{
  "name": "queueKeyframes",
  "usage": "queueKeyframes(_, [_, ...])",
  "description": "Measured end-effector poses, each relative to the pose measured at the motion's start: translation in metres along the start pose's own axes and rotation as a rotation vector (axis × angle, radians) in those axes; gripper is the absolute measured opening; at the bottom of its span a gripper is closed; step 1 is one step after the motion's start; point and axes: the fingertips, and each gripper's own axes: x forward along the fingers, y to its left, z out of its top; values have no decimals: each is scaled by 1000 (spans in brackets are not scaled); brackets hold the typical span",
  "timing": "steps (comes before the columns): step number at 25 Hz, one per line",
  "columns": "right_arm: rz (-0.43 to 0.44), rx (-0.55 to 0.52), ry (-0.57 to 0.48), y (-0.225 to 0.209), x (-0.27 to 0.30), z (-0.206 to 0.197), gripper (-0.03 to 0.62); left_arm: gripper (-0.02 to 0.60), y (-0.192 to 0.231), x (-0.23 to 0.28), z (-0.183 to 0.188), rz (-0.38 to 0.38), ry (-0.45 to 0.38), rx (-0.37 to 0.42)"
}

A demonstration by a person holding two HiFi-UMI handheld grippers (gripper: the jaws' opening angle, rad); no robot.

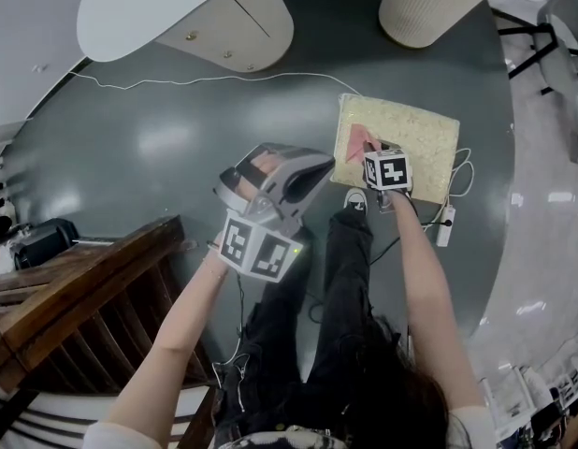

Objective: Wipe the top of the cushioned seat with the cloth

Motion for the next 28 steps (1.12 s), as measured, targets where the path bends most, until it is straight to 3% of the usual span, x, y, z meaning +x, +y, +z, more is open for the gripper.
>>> queueKeyframes(18, [-337, 205, 41, -213, -115, -89, 11, 12, -6, 39, 35, -58, -52, 11])
queueKeyframes(22, [-377, 238, 60, -236, -133, -108, 11, 12, -7, 47, 41, -72, -56, 23])
queueKeyframes(28, [-372, 279, 31, -236, -147, -116, 11, 12, -2, 47, 45, -64, -54, 26])
